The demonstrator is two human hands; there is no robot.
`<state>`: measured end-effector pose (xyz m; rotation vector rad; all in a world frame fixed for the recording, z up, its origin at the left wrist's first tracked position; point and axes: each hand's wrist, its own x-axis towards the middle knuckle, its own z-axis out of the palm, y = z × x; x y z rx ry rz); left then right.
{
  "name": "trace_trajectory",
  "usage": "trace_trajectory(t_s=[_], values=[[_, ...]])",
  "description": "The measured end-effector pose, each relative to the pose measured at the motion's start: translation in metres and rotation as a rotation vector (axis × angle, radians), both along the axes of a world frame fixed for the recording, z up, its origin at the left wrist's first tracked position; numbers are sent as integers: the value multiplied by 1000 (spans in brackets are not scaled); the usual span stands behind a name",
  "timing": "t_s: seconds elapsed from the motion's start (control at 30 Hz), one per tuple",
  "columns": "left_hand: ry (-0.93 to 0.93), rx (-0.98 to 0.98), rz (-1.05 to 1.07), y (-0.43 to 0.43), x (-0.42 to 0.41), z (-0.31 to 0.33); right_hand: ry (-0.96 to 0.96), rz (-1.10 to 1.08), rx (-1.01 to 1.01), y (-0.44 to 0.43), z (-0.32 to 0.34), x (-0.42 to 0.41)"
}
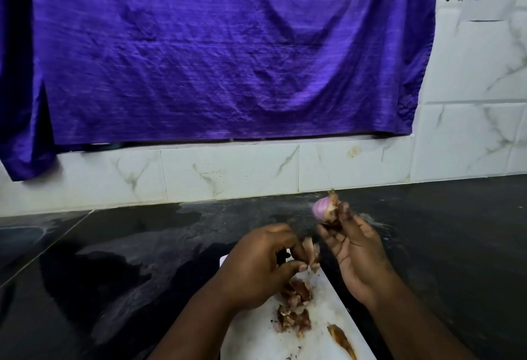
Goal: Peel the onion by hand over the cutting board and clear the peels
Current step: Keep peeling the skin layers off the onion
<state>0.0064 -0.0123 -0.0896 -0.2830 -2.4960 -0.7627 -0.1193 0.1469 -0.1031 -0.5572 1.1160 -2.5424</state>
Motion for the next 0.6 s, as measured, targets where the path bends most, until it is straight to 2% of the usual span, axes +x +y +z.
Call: trace_trajectory(t_s=[0.1,0.23,0.37,0.53,0.6], values=[[-70,-20,3,3,1,0,-44,-9,-9,1,-4,-3],[-19,6,35,0,0,-1,121,4,149,-4,-5,3],[-54,-59,147,-5,-3,-3,164,7,180,-4,-4,4],[-128,53,162,-7,-2,-4,237,11,203,-5,-1,9],[-93,59,200,-5,-2,-3,248,-17,229,-6,-2,7]])
